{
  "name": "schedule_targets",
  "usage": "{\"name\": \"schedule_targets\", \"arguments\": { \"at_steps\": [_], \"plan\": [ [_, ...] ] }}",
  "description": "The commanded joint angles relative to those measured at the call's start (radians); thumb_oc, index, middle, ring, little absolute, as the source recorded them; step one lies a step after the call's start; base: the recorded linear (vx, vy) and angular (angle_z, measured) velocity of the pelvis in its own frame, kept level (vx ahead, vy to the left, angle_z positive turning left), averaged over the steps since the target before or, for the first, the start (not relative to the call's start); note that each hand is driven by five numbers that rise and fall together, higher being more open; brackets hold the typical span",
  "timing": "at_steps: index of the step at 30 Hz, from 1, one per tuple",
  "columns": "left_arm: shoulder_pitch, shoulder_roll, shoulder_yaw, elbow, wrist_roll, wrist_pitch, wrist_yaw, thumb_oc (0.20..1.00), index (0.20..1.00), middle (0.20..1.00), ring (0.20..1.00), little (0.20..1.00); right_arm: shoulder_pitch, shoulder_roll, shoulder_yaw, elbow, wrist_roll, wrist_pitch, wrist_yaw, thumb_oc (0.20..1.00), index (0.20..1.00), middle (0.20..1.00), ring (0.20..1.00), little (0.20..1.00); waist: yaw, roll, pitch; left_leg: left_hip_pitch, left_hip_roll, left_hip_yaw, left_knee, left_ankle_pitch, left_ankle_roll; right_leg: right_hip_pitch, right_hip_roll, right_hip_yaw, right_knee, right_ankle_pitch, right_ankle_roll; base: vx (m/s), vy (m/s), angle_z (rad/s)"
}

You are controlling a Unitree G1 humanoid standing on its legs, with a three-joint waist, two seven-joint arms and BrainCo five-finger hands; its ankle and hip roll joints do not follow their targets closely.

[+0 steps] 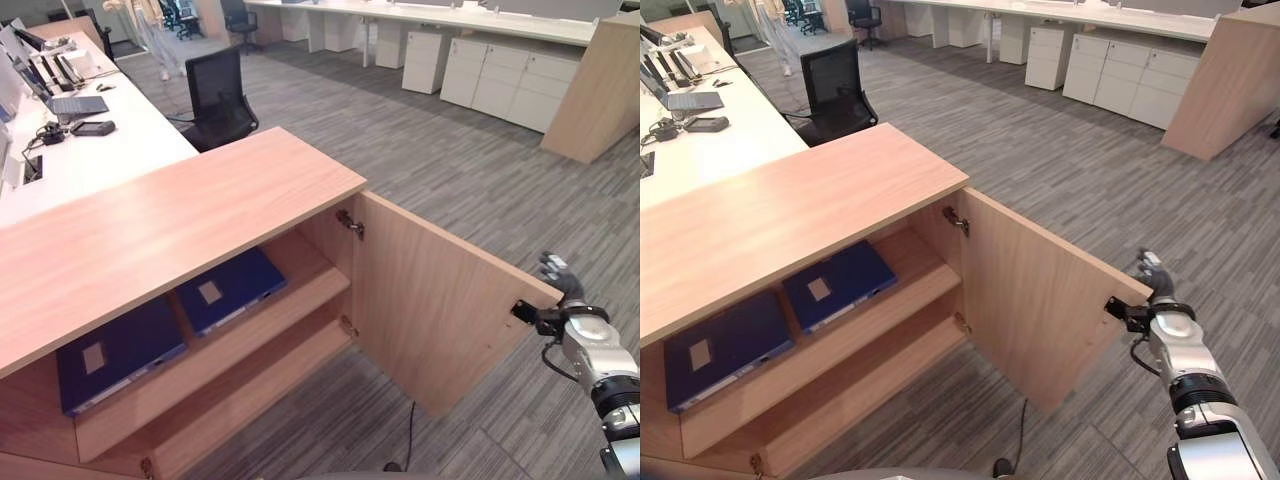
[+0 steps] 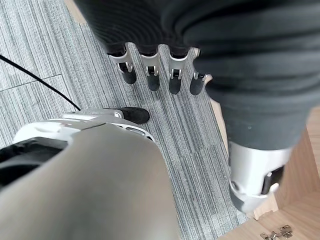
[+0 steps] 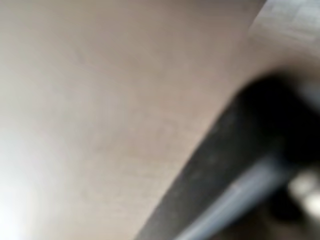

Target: Put the empty folder in the office cabinet

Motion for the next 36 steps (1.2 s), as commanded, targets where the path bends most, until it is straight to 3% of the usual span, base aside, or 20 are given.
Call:
{"name": "schedule_targets", "arguments": {
  "at_steps": [1,6,11,15,19,23,26,36],
  "plan": [
    [-0.027,0.068,-0.008,0.078,0.019,-0.006,-0.018,1.000,1.000,1.000,1.000,1.000,-0.084,0.121,0.154,-0.096,0.038,-0.032,0.170,1.000,1.000,1.000,1.000,1.000,0.027,-0.093,-0.036,-0.008,-0.013,-0.054,-0.017,0.025,-0.058,0.057,0.026,-0.043,0.007,-0.120,-0.020,0.00,-0.003,-0.05],
    [-0.032,0.070,-0.007,0.083,0.022,-0.002,-0.017,1.000,1.000,1.000,1.000,1.000,-0.103,0.210,0.261,-0.131,0.094,-0.021,0.228,1.000,1.000,1.000,1.000,1.000,0.039,-0.092,-0.035,-0.010,-0.016,-0.060,-0.021,0.031,-0.061,0.062,0.020,-0.053,0.007,-0.118,-0.019,0.00,0.001,-0.02],
    [-0.038,0.072,-0.004,0.085,0.029,-0.001,-0.014,1.000,1.000,1.000,1.000,1.000,-0.129,0.247,0.385,-0.172,0.031,0.000,0.266,1.000,1.000,1.000,1.000,1.000,0.045,-0.088,-0.032,-0.008,-0.018,-0.062,-0.026,0.034,-0.064,0.064,0.015,-0.059,0.007,-0.115,-0.018,0.01,0.006,-0.04],
    [-0.046,0.076,0.009,0.086,0.036,-0.002,-0.003,1.000,1.000,1.000,1.000,1.000,-0.131,0.244,0.497,-0.285,0.009,0.023,0.331,1.000,1.000,1.000,1.000,1.000,0.047,-0.088,-0.028,-0.007,-0.019,-0.066,-0.026,0.033,-0.065,0.067,0.011,-0.066,0.007,-0.113,-0.017,0.00,0.002,-0.01],
    [-0.060,0.082,0.020,0.099,0.055,0.001,0.014,1.000,1.000,1.000,1.000,1.000,-0.129,0.314,0.622,-0.440,0.094,0.049,0.418,1.000,1.000,1.000,1.000,1.000,0.057,-0.092,-0.024,0.000,-0.018,-0.072,-0.027,0.027,-0.066,0.073,0.006,-0.073,0.007,-0.112,-0.016,0.02,0.007,0.14],
    [-0.067,0.082,0.018,0.100,0.054,0.002,0.029,1.000,1.000,1.000,1.000,1.000,-0.121,0.396,0.650,-0.467,0.162,0.044,0.419,1.000,1.000,1.000,1.000,1.000,0.065,-0.096,-0.026,-0.002,-0.018,-0.074,-0.027,0.029,-0.065,0.072,0.002,-0.077,0.007,-0.110,-0.016,0.00,0.002,0.03],
    [-0.081,0.074,-0.001,0.105,0.057,0.004,0.043,1.000,1.000,1.000,1.000,1.000,-0.093,0.513,0.674,-0.438,0.218,0.042,0.396,1.000,1.000,1.000,1.000,1.000,0.071,-0.100,-0.031,-0.004,-0.017,-0.078,-0.028,0.029,-0.064,0.070,0.001,-0.078,0.007,-0.109,-0.016,0.01,0.001,0.16],
    [-0.083,0.054,-0.005,0.082,0.006,-0.010,0.030,1.000,1.000,1.000,1.000,1.000,-0.067,0.531,0.741,-0.377,0.110,0.065,0.412,1.000,1.000,1.000,1.000,1.000,0.094,-0.117,-0.006,-0.039,-0.013,-0.107,0.007,0.031,-0.066,0.062,0.000,-0.096,0.009,-0.110,-0.017,0.00,-0.015,0.07]
  ]
}}
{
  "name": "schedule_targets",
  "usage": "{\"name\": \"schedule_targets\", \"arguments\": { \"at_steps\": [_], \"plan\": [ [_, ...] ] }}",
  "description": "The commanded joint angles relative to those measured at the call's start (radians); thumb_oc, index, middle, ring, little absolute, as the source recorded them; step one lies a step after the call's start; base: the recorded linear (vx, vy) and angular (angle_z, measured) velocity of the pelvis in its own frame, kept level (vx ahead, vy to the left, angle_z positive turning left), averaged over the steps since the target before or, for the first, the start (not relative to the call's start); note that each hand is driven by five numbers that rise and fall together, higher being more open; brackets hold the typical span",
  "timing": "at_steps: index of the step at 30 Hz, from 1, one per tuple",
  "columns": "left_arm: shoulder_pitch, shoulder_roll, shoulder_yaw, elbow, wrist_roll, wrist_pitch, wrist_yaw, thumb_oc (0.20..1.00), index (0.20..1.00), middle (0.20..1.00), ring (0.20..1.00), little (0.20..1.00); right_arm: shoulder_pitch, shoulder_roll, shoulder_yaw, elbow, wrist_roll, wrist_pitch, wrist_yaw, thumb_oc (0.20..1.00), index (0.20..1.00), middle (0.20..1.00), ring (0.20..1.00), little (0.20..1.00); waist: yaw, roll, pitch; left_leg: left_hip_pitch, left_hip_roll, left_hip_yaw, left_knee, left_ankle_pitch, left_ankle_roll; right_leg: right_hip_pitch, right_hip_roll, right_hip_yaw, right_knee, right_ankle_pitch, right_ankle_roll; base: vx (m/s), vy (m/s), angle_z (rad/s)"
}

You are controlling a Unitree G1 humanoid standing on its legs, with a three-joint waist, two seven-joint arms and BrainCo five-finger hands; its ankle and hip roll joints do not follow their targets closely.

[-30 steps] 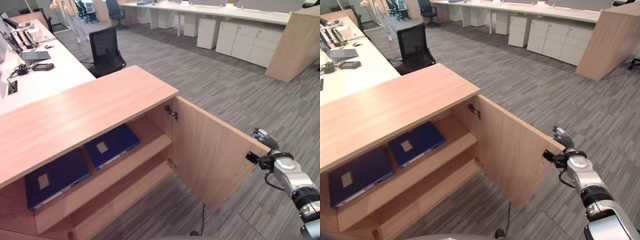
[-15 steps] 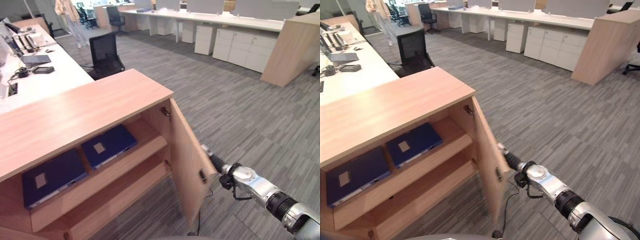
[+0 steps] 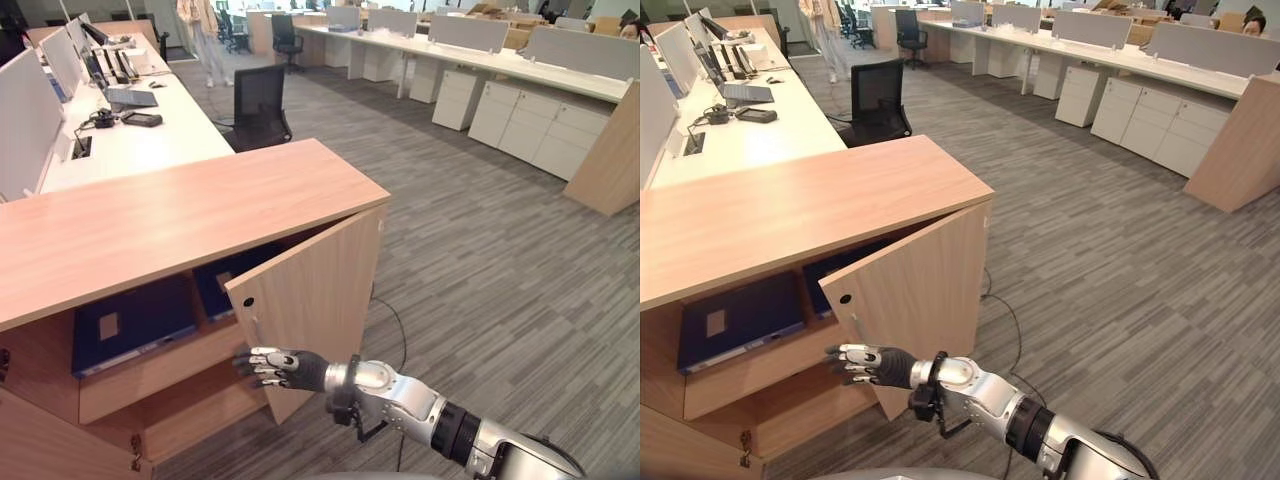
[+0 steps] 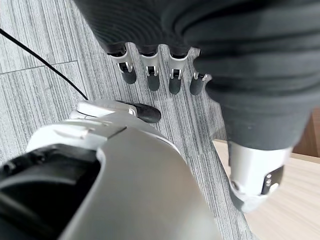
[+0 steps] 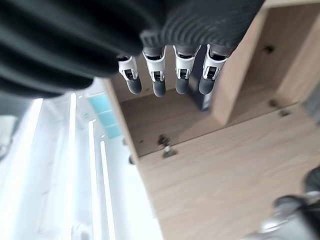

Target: Put the empty folder in the office cabinet

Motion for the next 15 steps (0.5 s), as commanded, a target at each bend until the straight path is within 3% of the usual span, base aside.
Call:
{"name": "schedule_targets", "arguments": {
  "at_steps": [1,3,4,5,6,7,8,9,11,15],
  "plan": [
    [-0.063,0.032,-0.007,0.041,-0.041,-0.020,-0.015,1.000,1.000,1.000,1.000,1.000,-0.058,0.062,-0.027,0.084,-0.094,-0.053,0.003,1.000,1.000,1.000,1.000,1.000,0.010,-0.081,0.057,-0.002,-0.033,0.021,0.059,0.006,-0.045,0.083,-0.017,0.002,0.006,-0.124,0.015,-0.03,-0.020,0.10],
    [-0.063,0.026,-0.008,0.034,-0.050,-0.025,-0.021,1.000,1.000,1.000,1.000,1.000,-0.062,0.052,-0.032,0.105,-0.144,-0.060,-0.001,1.000,1.000,1.000,1.000,1.000,0.014,-0.085,0.072,-0.027,-0.036,0.017,0.101,-0.004,-0.045,0.086,-0.021,-0.008,0.008,-0.126,0.014,-0.10,-0.013,0.17],
    [-0.075,0.014,-0.012,0.025,-0.076,-0.030,-0.025,1.000,1.000,1.000,1.000,1.000,-0.063,0.025,-0.045,0.161,-0.261,-0.074,-0.022,1.000,1.000,1.000,1.000,1.000,0.016,-0.100,0.108,-0.128,-0.034,0.042,0.239,0.009,-0.047,0.085,-0.045,-0.056,0.007,-0.131,0.008,-0.14,-0.012,0.32],
    [-0.081,0.011,-0.009,0.021,-0.090,-0.028,-0.030,1.000,1.000,1.000,1.000,1.000,-0.057,0.016,-0.049,0.187,-0.311,-0.076,-0.031,1.000,1.000,1.000,1.000,1.000,0.015,-0.099,0.113,-0.144,-0.019,0.089,0.277,-0.009,-0.052,0.096,-0.048,-0.073,0.006,-0.149,0.010,-0.11,-0.008,0.57],
    [-0.081,0.011,-0.009,0.021,-0.090,-0.028,-0.030,1.000,1.000,1.000,1.000,1.000,-0.057,0.017,-0.049,0.187,-0.311,-0.076,-0.031,1.000,1.000,1.000,1.000,1.000,0.015,-0.099,0.113,-0.144,-0.019,0.088,0.278,-0.010,-0.052,0.096,-0.048,-0.073,0.006,-0.149,0.010,-0.04,-0.005,0.99],
    [-0.091,0.008,0.002,-0.001,-0.121,-0.032,-0.021,1.000,1.000,1.000,1.000,1.000,-0.030,0.004,-0.071,0.301,-0.465,-0.067,-0.074,1.000,1.000,1.000,1.000,1.000,0.015,-0.102,0.119,-0.174,0.009,0.232,0.342,-0.024,-0.037,0.108,-0.073,-0.156,0.006,-0.158,0.008,-0.06,-0.005,1.41],
    [-0.089,0.009,0.001,-0.003,-0.122,-0.032,-0.021,1.000,1.000,1.000,1.000,1.000,-0.029,0.009,-0.072,0.308,-0.469,-0.071,-0.075,1.000,1.000,1.000,1.000,1.000,0.014,-0.102,0.118,-0.179,0.011,0.229,0.349,-0.029,-0.036,0.107,-0.072,-0.158,0.006,-0.158,0.009,-0.02,0.045,1.77],
    [-0.085,0.003,-0.003,-0.015,-0.137,-0.031,-0.012,1.000,1.000,1.000,1.000,1.000,-0.006,0.020,-0.112,0.398,-0.530,-0.044,-0.111,1.000,1.000,1.000,1.000,1.000,0.022,-0.087,0.113,-0.171,0.007,0.273,0.321,-0.034,-0.034,0.125,-0.081,-0.201,0.006,-0.158,0.012,0.07,0.110,2.10],
    [-0.066,-0.005,-0.010,-0.020,-0.140,-0.029,-0.006,1.000,1.000,1.000,1.000,1.000,0.041,0.067,-0.194,0.539,-0.527,-0.022,-0.153,1.000,1.000,1.000,1.000,1.000,0.033,-0.068,0.106,-0.128,-0.037,0.240,0.249,-0.057,-0.015,0.153,-0.101,-0.236,0.006,-0.143,0.028,0.11,0.198,1.24],
    [-0.057,-0.017,-0.029,-0.024,-0.141,-0.023,-0.019,1.000,1.000,1.000,1.000,1.000,0.088,0.125,-0.334,0.790,-0.587,-0.003,-0.223,1.000,1.000,1.000,1.000,1.000,0.069,-0.047,0.082,-0.104,-0.117,0.159,0.153,-0.051,0.016,0.168,-0.166,-0.317,0.039,-0.133,0.054,0.06,0.239,0.44]
  ]
}}
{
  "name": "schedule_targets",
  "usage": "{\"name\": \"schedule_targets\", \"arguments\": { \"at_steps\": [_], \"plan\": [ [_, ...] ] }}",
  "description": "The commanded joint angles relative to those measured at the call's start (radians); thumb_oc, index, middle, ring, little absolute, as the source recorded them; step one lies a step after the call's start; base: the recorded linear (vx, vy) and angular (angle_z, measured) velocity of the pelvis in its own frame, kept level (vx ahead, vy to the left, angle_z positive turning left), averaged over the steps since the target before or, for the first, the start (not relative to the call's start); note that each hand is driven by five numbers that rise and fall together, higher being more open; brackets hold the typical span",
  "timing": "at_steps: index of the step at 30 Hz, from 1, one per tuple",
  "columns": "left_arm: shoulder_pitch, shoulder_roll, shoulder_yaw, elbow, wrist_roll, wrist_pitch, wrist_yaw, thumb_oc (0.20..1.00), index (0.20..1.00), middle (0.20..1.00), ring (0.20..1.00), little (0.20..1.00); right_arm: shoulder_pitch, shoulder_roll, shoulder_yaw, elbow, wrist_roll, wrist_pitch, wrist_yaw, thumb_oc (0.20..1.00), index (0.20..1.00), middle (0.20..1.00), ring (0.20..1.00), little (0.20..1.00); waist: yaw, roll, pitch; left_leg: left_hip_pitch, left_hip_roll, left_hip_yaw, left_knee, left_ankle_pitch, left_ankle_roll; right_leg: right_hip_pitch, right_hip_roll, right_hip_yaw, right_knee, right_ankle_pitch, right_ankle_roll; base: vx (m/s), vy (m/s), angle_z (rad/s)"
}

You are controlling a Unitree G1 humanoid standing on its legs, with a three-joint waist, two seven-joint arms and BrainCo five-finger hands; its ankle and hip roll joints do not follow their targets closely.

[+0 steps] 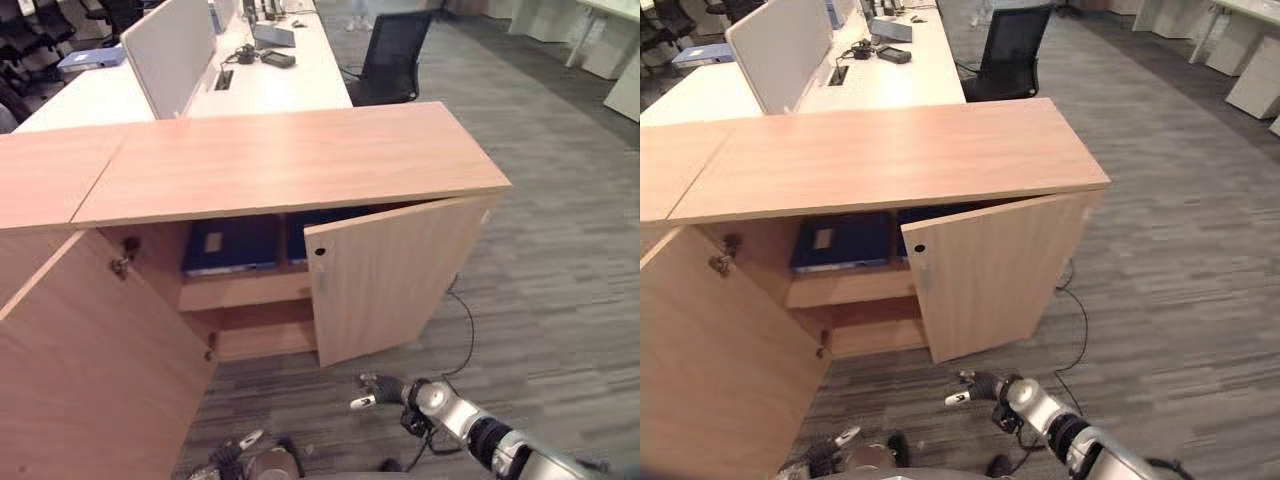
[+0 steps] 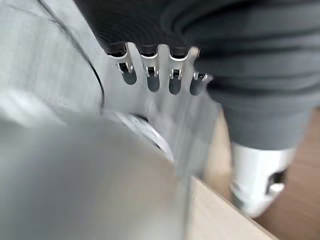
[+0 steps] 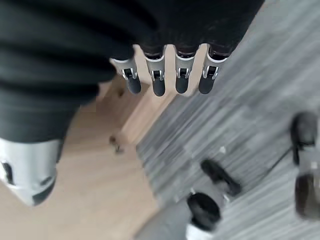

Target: Put the empty folder in the office cabinet

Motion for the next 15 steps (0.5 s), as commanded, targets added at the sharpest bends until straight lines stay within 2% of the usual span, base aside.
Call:
{"name": "schedule_targets", "arguments": {
  "at_steps": [1,5,6,7,13,14,15],
  "plan": [
    [-0.007,-0.021,-0.037,0.010,-0.015,-0.010,-0.004,1.000,1.000,1.000,1.000,1.000,-0.085,0.090,-0.061,0.200,-0.108,0.003,-0.074,1.000,1.000,1.000,1.000,1.000,0.044,0.005,-0.036,0.006,-0.050,-0.097,-0.131,-0.003,0.015,0.081,-0.032,0.009,0.050,-0.104,0.064,0.05,0.246,0.78],
    [-0.021,-0.022,-0.075,0.002,0.022,-0.012,0.002,1.000,1.000,1.000,1.000,1.000,-0.072,0.113,-0.121,0.319,-0.183,0.020,-0.108,1.000,1.000,1.000,1.000,1.000,0.076,0.012,-0.059,0.019,-0.107,-0.169,-0.203,0.016,0.037,0.096,-0.083,-0.059,0.088,-0.104,0.085,0.05,0.192,0.82],
    [-0.014,-0.025,-0.087,-0.012,0.035,-0.016,-0.004,1.000,1.000,1.000,1.000,1.000,-0.048,0.116,-0.151,0.326,-0.168,0.019,-0.107,1.000,1.000,1.000,1.000,1.000,0.092,0.014,-0.067,0.026,-0.140,-0.213,-0.229,0.021,0.051,0.104,-0.114,-0.093,0.121,-0.103,0.100,0.06,0.270,1.06],
    [-0.010,-0.030,-0.093,-0.015,0.038,-0.017,-0.007,1.000,1.000,1.000,1.000,1.000,-0.039,0.120,-0.160,0.328,-0.166,0.016,-0.109,1.000,1.000,1.000,1.000,1.000,0.098,0.016,-0.069,0.029,-0.153,-0.233,-0.235,0.021,0.057,0.107,-0.128,-0.108,0.135,-0.104,0.106,0.06,0.275,1.08],
    [0.024,-0.039,-0.104,-0.016,0.067,-0.022,-0.027,1.000,1.000,1.000,1.000,1.000,-0.010,0.131,-0.200,0.363,-0.164,0.014,-0.115,1.000,1.000,1.000,1.000,1.000,0.131,0.023,-0.083,0.053,-0.225,-0.320,-0.251,0.004,0.095,0.118,-0.213,-0.147,0.239,-0.091,0.141,0.04,0.184,0.78],
    [0.028,-0.039,-0.107,-0.019,0.069,-0.021,-0.028,1.000,1.000,1.000,1.000,1.000,-0.007,0.130,-0.205,0.365,-0.162,0.014,-0.116,1.000,1.000,1.000,1.000,1.000,0.133,0.026,-0.079,0.060,-0.243,-0.344,-0.252,0.003,0.107,0.113,-0.242,-0.143,0.286,-0.067,0.151,0.07,0.301,0.43],
    [0.031,-0.038,-0.114,-0.025,0.059,-0.023,-0.028,1.000,1.000,1.000,1.000,1.000,-0.005,0.128,-0.211,0.355,-0.154,0.012,-0.119,1.000,1.000,1.000,1.000,1.000,0.128,0.033,-0.068,0.070,-0.274,-0.396,-0.254,0.006,0.129,0.093,-0.291,-0.107,0.379,-0.006,0.163,0.02,0.254,0.62]
  ]
}}
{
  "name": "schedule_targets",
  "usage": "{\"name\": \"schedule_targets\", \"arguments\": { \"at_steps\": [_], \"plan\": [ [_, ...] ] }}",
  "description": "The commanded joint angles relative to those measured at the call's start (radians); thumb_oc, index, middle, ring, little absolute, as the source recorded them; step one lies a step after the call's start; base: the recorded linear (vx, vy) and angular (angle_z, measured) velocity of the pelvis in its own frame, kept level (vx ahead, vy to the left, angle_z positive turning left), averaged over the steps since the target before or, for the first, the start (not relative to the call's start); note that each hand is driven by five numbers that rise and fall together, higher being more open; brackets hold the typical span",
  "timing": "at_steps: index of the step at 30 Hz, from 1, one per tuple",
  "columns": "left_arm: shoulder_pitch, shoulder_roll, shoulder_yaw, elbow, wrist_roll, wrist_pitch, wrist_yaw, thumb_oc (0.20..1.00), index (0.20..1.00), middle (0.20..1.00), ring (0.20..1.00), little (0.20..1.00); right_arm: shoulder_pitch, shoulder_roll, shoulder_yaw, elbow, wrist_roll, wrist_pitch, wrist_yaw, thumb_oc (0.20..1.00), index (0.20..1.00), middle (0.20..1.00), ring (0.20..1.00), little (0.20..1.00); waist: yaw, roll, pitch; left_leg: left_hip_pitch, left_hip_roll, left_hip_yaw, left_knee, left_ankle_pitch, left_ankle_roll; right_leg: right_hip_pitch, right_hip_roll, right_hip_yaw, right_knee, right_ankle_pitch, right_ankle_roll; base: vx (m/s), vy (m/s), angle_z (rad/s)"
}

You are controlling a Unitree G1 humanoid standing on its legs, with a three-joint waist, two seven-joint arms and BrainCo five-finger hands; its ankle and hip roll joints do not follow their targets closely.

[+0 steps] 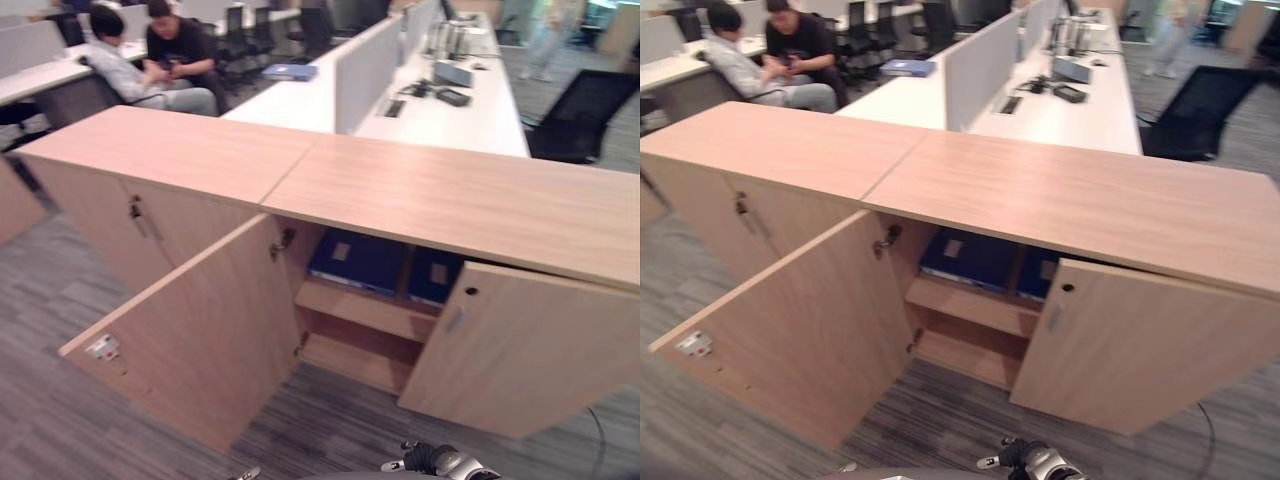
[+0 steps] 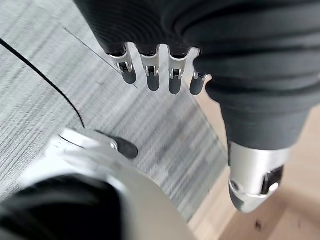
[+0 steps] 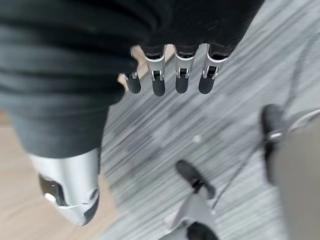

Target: Put the empty folder in the office cabinet

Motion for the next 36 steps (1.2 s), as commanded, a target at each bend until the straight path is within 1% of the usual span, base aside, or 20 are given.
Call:
{"name": "schedule_targets", "arguments": {
  "at_steps": [1,2,3,4,5,6,8,9,11,12,14,18,20,25,27,29,31,33,35,36],
  "plan": [
    [-0.071,-0.039,-0.028,0.048,0.031,-0.022,-0.011,1.000,1.000,1.000,1.000,1.000,-0.021,0.003,0.005,0.023,0.009,-0.015,-0.017,1.000,1.000,1.000,1.000,1.000,-0.004,0.029,0.031,-0.028,-0.008,-0.090,-0.002,-0.061,0.006,-0.002,-0.031,0.066,0.151,0.009,0.040,0.00,0.168,0.93],
    [-0.071,-0.039,-0.028,0.048,0.031,-0.022,-0.011,1.000,1.000,1.000,1.000,1.000,-0.021,0.003,0.005,0.023,0.009,-0.015,-0.017,1.000,1.000,1.000,1.000,1.000,-0.004,0.029,0.031,-0.029,-0.009,-0.090,-0.002,-0.061,0.007,-0.004,-0.032,0.067,0.153,0.008,0.040,-0.05,0.048,1.12],
    [-0.069,-0.037,-0.031,0.050,0.025,-0.025,-0.007,1.000,1.000,1.000,1.000,1.000,-0.021,0.005,0.003,0.020,0.019,-0.017,-0.020,1.000,1.000,1.000,1.000,1.000,-0.008,0.033,0.032,-0.031,-0.009,-0.112,-0.004,-0.058,0.007,-0.018,-0.024,0.111,0.157,-0.007,0.026,-0.03,0.005,0.98],
    [-0.070,-0.034,-0.028,0.052,0.004,-0.037,0.001,1.000,1.000,1.000,1.000,1.000,-0.030,0.008,0.001,0.009,0.043,-0.025,-0.028,1.000,1.000,1.000,1.000,1.000,-0.013,0.041,0.024,-0.038,-0.003,-0.150,-0.005,-0.053,-0.001,-0.067,0.026,0.237,0.121,-0.070,-0.002,-0.01,-0.005,0.65],
    [-0.071,-0.033,-0.029,0.048,-0.003,-0.041,0.002,1.000,1.000,1.000,1.000,1.000,-0.034,0.007,-0.001,0.007,0.055,-0.028,-0.032,1.000,1.000,1.000,1.000,1.000,-0.019,0.044,0.026,-0.036,-0.003,-0.172,-0.005,-0.049,-0.003,-0.084,0.055,0.300,0.089,-0.094,-0.004,-0.01,0.000,0.30],
    [-0.077,-0.030,-0.032,0.052,-0.008,-0.049,0.006,1.000,1.000,1.000,1.000,1.000,-0.039,0.006,-0.006,0.008,0.068,-0.031,-0.035,1.000,1.000,1.000,1.000,1.000,-0.034,0.051,0.028,-0.049,-0.005,-0.209,-0.005,-0.028,0.001,-0.118,0.104,0.381,0.053,-0.097,-0.015,0.00,0.004,0.26],
    [-0.085,-0.025,-0.034,0.055,-0.011,-0.052,0.008,1.000,1.000,1.000,1.000,1.000,-0.037,0.007,-0.017,0.020,0.099,-0.034,-0.041,1.000,1.000,1.000,1.000,1.000,-0.063,0.047,0.043,-0.046,-0.020,-0.259,-0.005,-0.018,-0.001,-0.158,0.185,0.542,0.022,-0.109,-0.005,0.00,-0.020,0.73],
    [-0.089,-0.024,-0.037,0.063,-0.012,-0.056,0.009,1.000,1.000,1.000,1.000,1.000,-0.029,0.005,-0.032,0.022,0.132,-0.037,-0.042,1.000,1.000,1.000,1.000,1.000,-0.087,0.044,0.051,-0.046,-0.029,-0.295,-0.005,-0.014,-0.004,-0.181,0.241,0.639,0.015,-0.124,-0.009,0.01,-0.040,1.41],
    [-0.085,-0.023,-0.035,0.064,-0.019,-0.057,0.002,1.000,1.000,1.000,1.000,1.000,-0.020,0.000,-0.055,0.030,0.182,-0.042,-0.041,1.000,1.000,1.000,1.000,1.000,-0.107,0.043,0.056,-0.052,-0.043,-0.327,-0.005,-0.004,-0.012,-0.222,0.310,0.739,0.003,-0.107,-0.009,0.01,-0.019,1.41],
    [-0.085,-0.023,-0.035,0.064,-0.019,-0.057,0.002,1.000,1.000,1.000,1.000,1.000,-0.020,0.000,-0.055,0.030,0.182,-0.042,-0.041,1.000,1.000,1.000,1.000,1.000,-0.106,0.043,0.056,-0.052,-0.043,-0.326,-0.005,-0.004,-0.012,-0.223,0.311,0.740,0.004,-0.108,-0.010,0.07,-0.026,1.15],
    [-0.078,-0.017,-0.032,0.073,-0.004,-0.056,-0.005,1.000,1.000,1.000,1.000,1.000,0.001,-0.008,-0.095,0.034,0.220,-0.047,-0.040,1.000,1.000,1.000,1.000,1.000,-0.119,0.040,0.055,-0.046,-0.052,-0.366,-0.005,-0.001,-0.026,-0.196,0.307,0.689,-0.035,-0.100,-0.023,0.12,-0.073,1.07],
    [-0.075,0.001,-0.017,0.075,0.020,-0.063,0.003,1.000,1.000,1.000,1.000,1.000,0.029,-0.009,-0.131,0.050,0.252,-0.053,-0.038,1.000,1.000,1.000,1.000,1.000,-0.121,0.036,0.035,-0.048,-0.040,-0.394,-0.005,-0.002,-0.044,-0.155,0.319,0.629,-0.106,-0.086,-0.034,0.09,-0.097,0.72],
    [-0.078,0.008,-0.021,0.067,0.028,-0.068,0.007,1.000,1.000,1.000,1.000,1.000,0.037,-0.012,-0.137,0.053,0.253,-0.056,-0.042,1.000,1.000,1.000,1.000,1.000,-0.122,0.035,0.032,-0.047,-0.037,-0.400,-0.005,-0.003,-0.048,-0.142,0.322,0.617,-0.123,-0.085,-0.036,0.09,-0.076,0.40],
    [-0.123,0.075,-0.013,0.026,0.062,-0.086,0.046,1.000,1.000,1.000,1.000,1.000,0.060,-0.022,-0.156,0.054,0.265,-0.067,-0.055,1.000,1.000,1.000,1.000,1.000,-0.126,0.021,0.018,-0.047,-0.023,-0.412,-0.005,-0.013,-0.063,-0.106,0.336,0.588,-0.190,-0.077,-0.047,0.08,-0.086,0.04],
    [-0.166,0.140,0.030,0.019,0.042,-0.090,0.073,1.000,1.000,1.000,1.000,1.000,0.083,-0.027,-0.168,0.057,0.273,-0.067,-0.054,1.000,1.000,1.000,1.000,1.000,-0.131,0.011,0.006,-0.041,-0.013,-0.408,-0.005,-0.024,-0.069,-0.083,0.344,0.577,-0.222,-0.076,-0.050,0.10,-0.092,0.04],
    [-0.177,0.156,0.038,0.019,0.043,-0.090,0.077,1.000,1.000,1.000,1.000,1.000,0.087,-0.028,-0.170,0.059,0.273,-0.068,-0.055,1.000,1.000,1.000,1.000,1.000,-0.133,0.010,0.004,-0.037,-0.010,-0.407,-0.005,-0.027,-0.070,-0.077,0.345,0.575,-0.230,-0.075,-0.051,0.06,-0.052,0.03],
    [-0.237,0.245,0.050,0.008,0.070,-0.092,0.098,1.000,1.000,1.000,1.000,1.000,0.094,-0.038,-0.176,0.057,0.274,-0.072,-0.060,1.000,1.000,1.000,1.000,1.000,-0.143,0.008,-0.006,-0.031,0.003,-0.388,-0.005,-0.037,-0.073,-0.074,0.354,0.582,-0.236,-0.079,-0.054,0.08,-0.077,-0.03],
    [-0.272,0.306,0.065,-0.022,0.062,-0.095,0.107,1.000,1.000,1.000,1.000,1.000,0.101,-0.045,-0.177,0.048,0.279,-0.076,-0.062,1.000,1.000,1.000,1.000,1.000,-0.148,0.008,-0.008,-0.026,0.011,-0.374,-0.005,-0.043,-0.074,-0.077,0.362,0.592,-0.236,-0.081,-0.055,0.04,-0.058,-0.13],
    [-0.304,0.353,0.072,-0.047,0.057,-0.098,0.110,1.000,1.000,1.000,1.000,1.000,0.104,-0.049,-0.177,0.043,0.279,-0.080,-0.062,1.000,1.000,1.000,1.000,1.000,-0.152,0.007,-0.008,-0.023,0.018,-0.360,-0.005,-0.048,-0.074,-0.078,0.367,0.600,-0.236,-0.083,-0.054,0.03,-0.042,-0.14],
    [-0.304,0.353,0.072,-0.047,0.057,-0.098,0.110,1.000,1.000,1.000,1.000,1.000,0.104,-0.049,-0.177,0.043,0.279,-0.080,-0.062,1.000,1.000,1.000,1.000,1.000,-0.152,0.007,-0.008,-0.023,0.018,-0.360,-0.005,-0.048,-0.074,-0.078,0.367,0.600,-0.236,-0.083,-0.054,0.02,-0.040,-0.10]
  ]
}}
